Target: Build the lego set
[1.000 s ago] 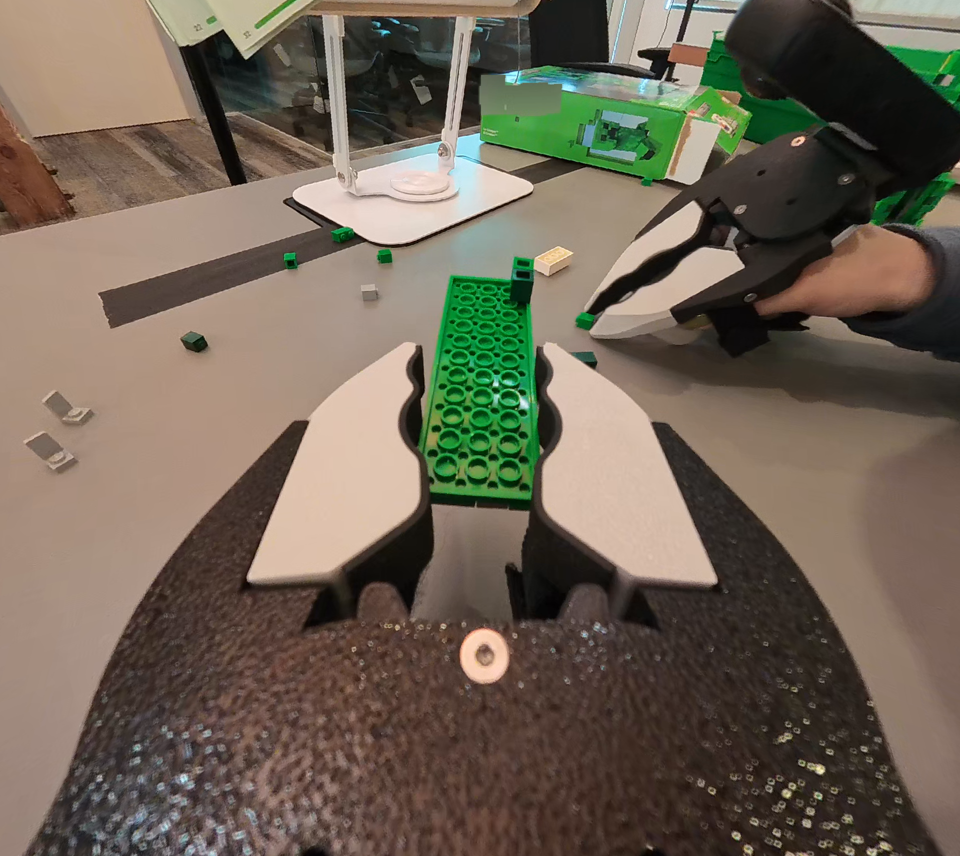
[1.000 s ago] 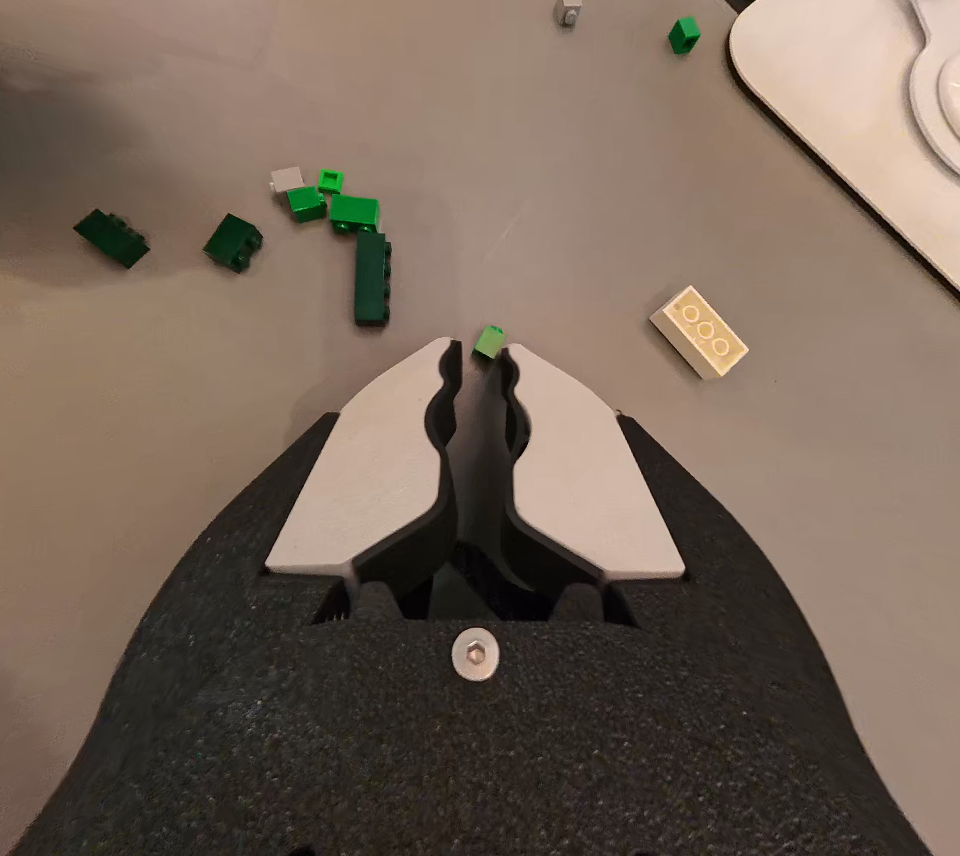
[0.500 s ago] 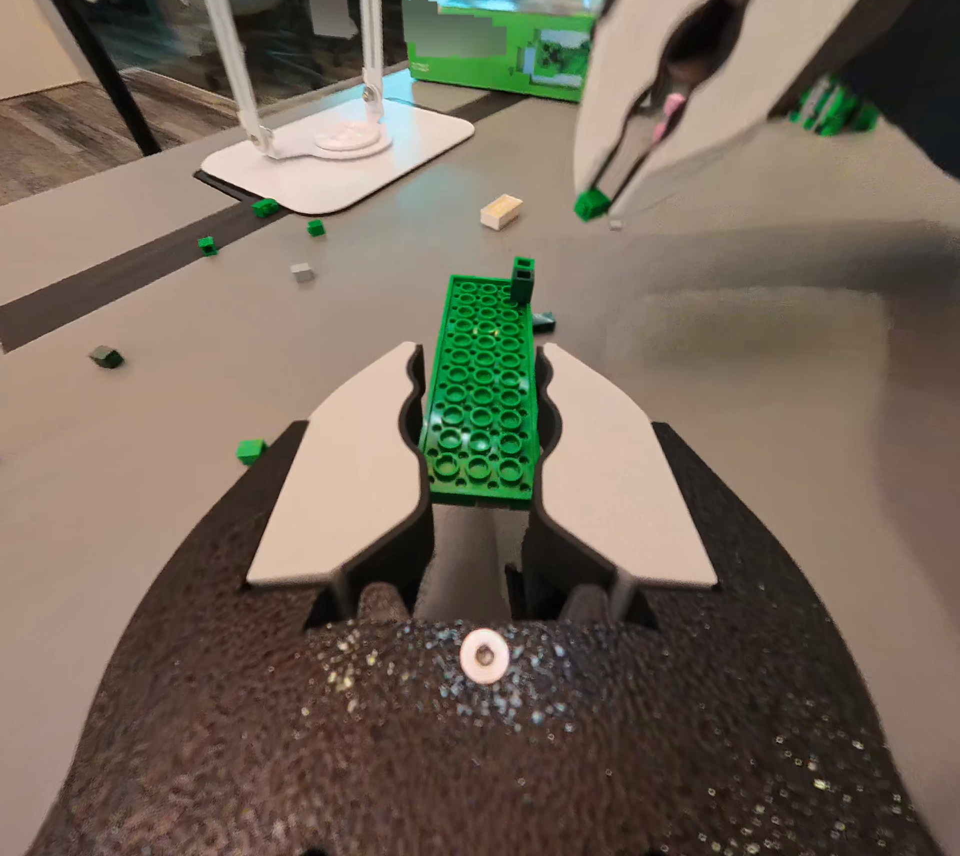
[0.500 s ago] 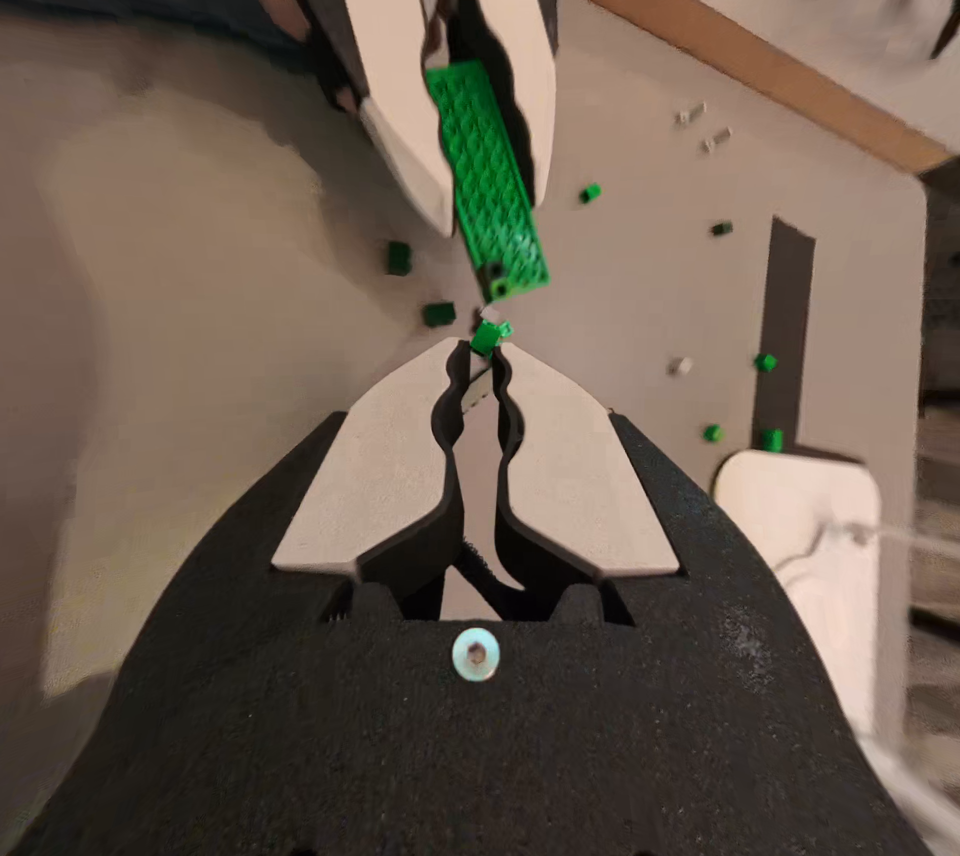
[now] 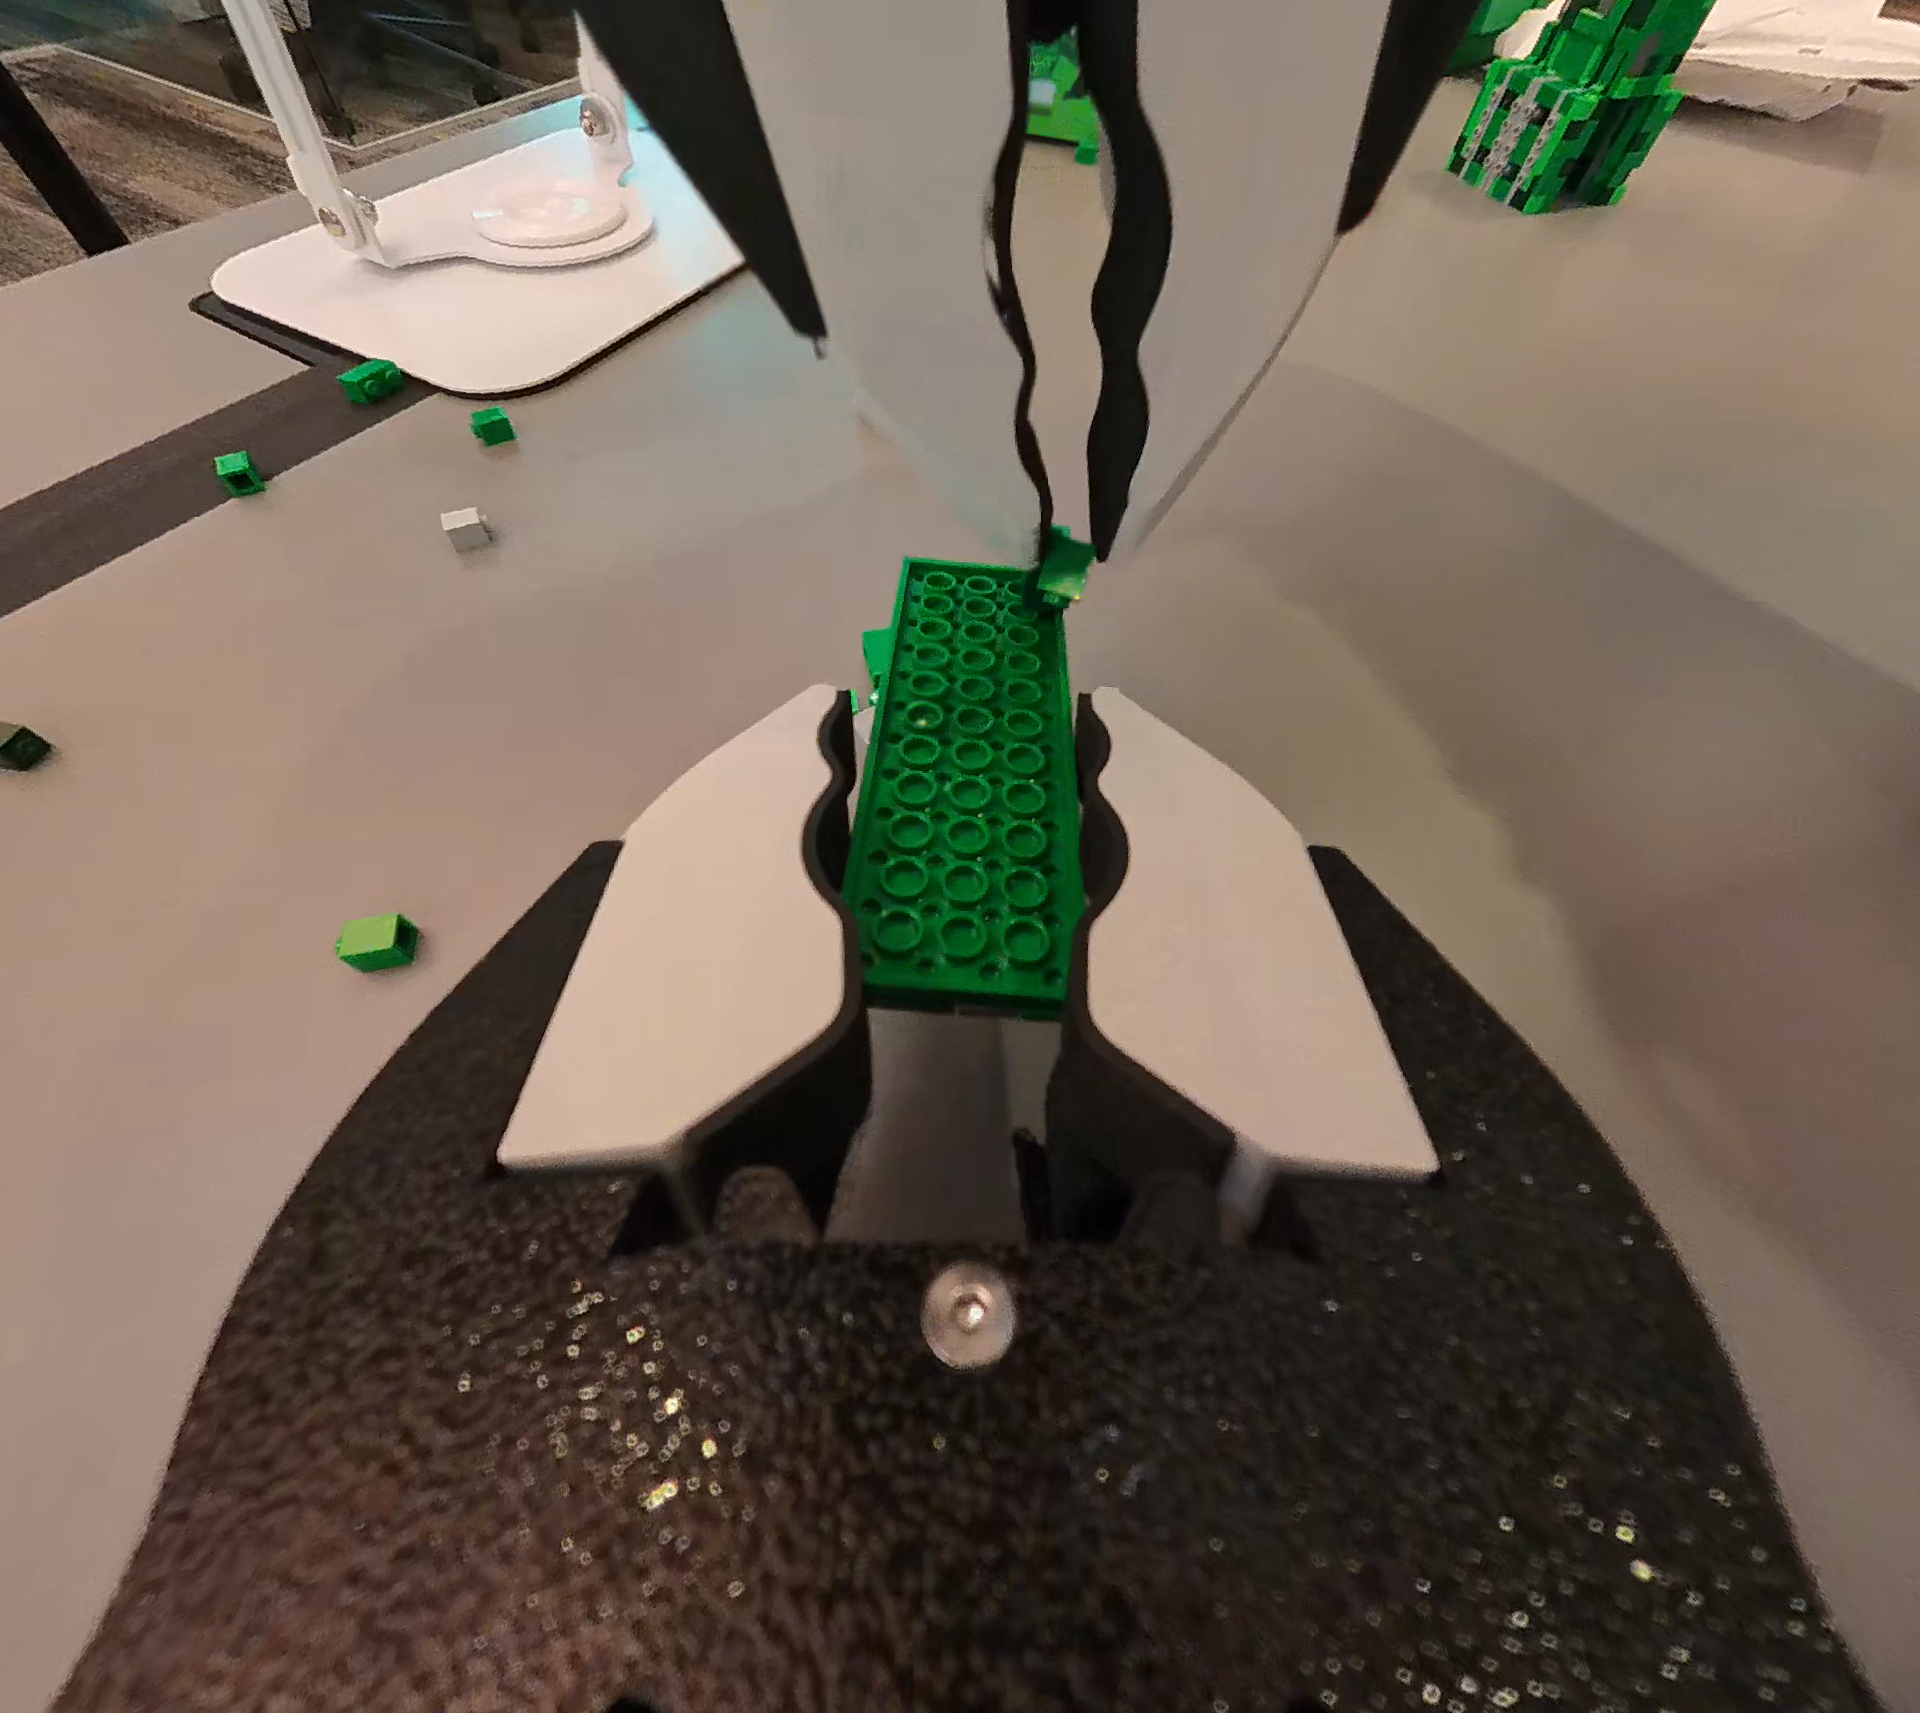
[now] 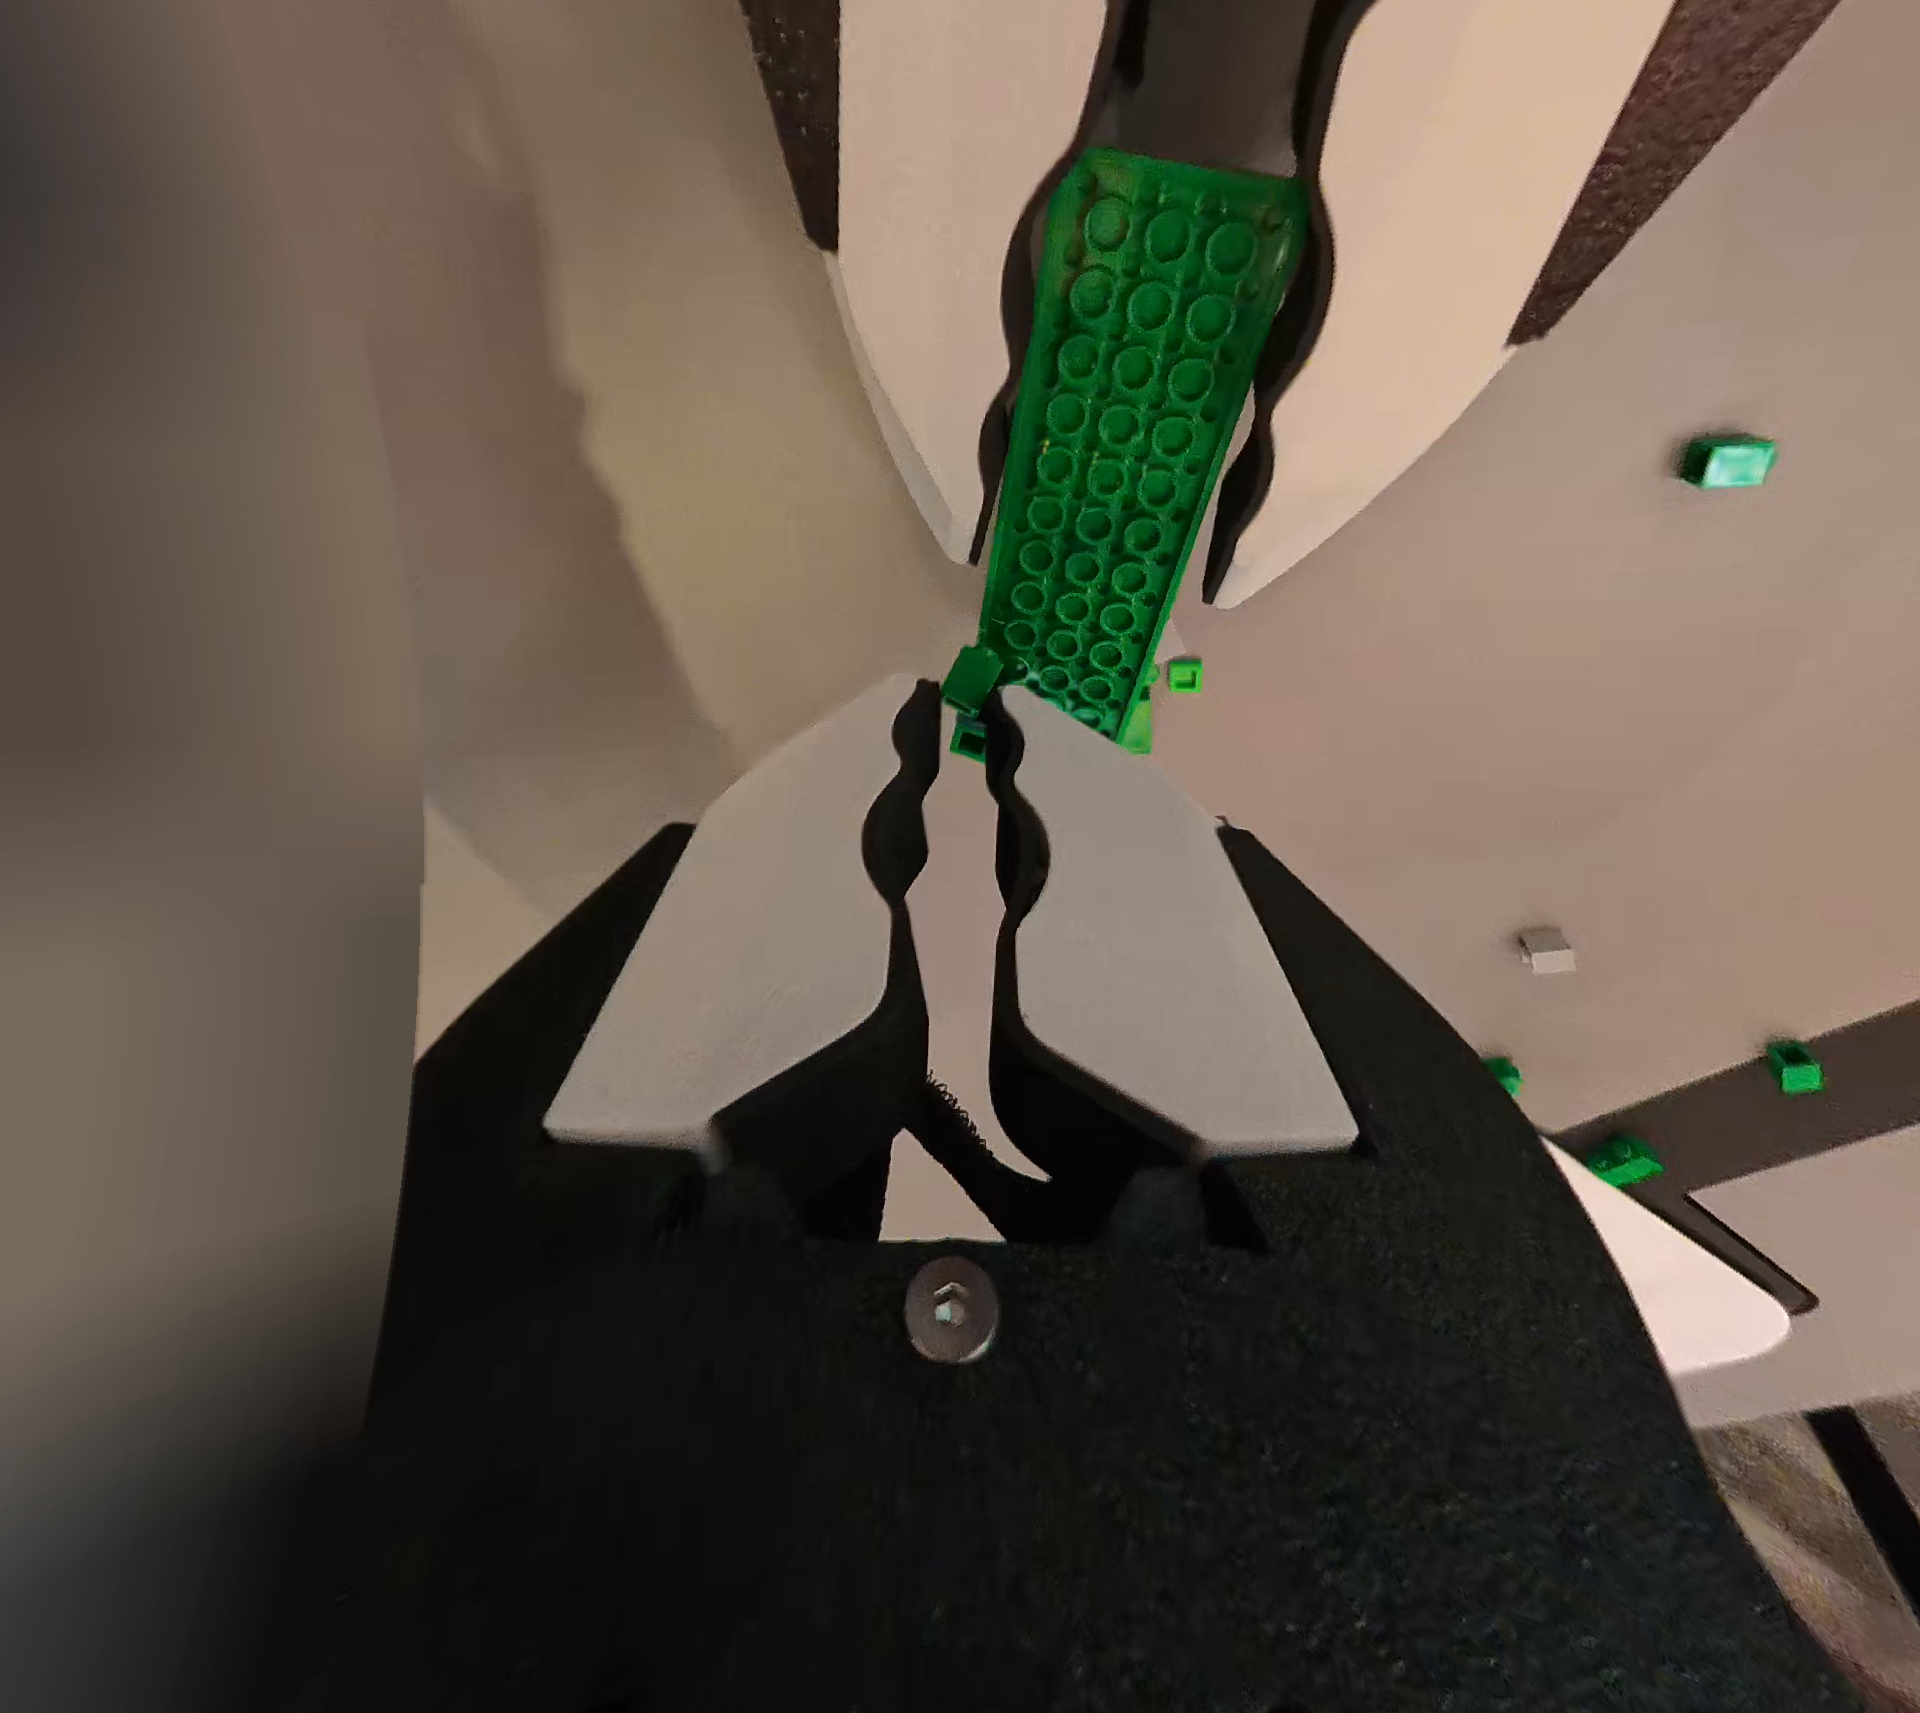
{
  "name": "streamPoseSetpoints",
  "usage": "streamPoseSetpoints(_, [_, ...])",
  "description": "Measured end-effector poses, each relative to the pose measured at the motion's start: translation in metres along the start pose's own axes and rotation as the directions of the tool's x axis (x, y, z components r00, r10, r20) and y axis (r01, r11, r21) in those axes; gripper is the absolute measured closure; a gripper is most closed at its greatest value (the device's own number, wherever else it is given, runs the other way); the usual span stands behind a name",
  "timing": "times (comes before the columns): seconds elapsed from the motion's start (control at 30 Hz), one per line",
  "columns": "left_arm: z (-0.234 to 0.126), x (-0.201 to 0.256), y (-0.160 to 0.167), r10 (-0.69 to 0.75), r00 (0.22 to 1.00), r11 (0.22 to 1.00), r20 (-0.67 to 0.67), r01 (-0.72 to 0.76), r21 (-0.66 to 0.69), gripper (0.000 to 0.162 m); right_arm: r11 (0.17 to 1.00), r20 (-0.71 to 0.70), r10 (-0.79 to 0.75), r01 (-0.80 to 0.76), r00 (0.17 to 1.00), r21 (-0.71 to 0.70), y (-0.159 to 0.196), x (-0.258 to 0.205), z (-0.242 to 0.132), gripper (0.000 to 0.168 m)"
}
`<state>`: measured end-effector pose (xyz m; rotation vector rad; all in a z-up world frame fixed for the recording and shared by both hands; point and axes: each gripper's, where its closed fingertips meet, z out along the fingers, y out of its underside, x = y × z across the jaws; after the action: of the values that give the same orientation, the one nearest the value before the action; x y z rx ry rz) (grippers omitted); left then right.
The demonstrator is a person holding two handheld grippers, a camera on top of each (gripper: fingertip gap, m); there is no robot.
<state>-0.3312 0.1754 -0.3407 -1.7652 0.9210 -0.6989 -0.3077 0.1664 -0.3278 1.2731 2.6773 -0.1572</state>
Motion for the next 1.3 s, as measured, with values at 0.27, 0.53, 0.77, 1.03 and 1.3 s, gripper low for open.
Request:
streamPoseSetpoints(0.27, [-0.005, -0.002, -0.005, -0.037, 0.999, 0.998, -0.007, 0.037, 0.047, 0.122, 0.993, 0.033, 0.037, -0.033, 0.999, -0.116, -0.004, 0.005, -0.007, 0.16])
streamPoseSetpoints(0.53, [-0.004, -0.002, -0.004, -0.041, 0.999, 0.998, -0.005, 0.041, 0.04, 0.122, 0.995, 0.054, 0.028, -0.023, 0.998, -0.098, -0.002, 0.007, -0.004, 0.16])
streamPoseSetpoints(0.77, [-0.004, -0.002, -0.005, -0.048, 0.999, 0.998, -0.003, 0.048, 0.044, 0.122, 0.999, 0.001, 0.032, -0.032, 0.999, 0.042, -0.002, 0.011, -0.005, 0.155])
streamPoseSetpoints(1.03, [-0.006, -0.003, -0.006, -0.057, 0.998, 0.996, -0.004, 0.057, 0.062, 0.122, 0.947, -0.14, 0.093, -0.044, 0.986, 0.319, -0.003, 0.014, -0.012, 0.154])
streamPoseSetpoints(1.3, [-0.006, -0.003, -0.008, -0.049, 0.999, 0.996, 0.0, 0.049, 0.073, 0.122, 0.746, -0.021, 0.312, -0.231, 0.95, 0.625, -0.004, 0.013, -0.025, 0.151])
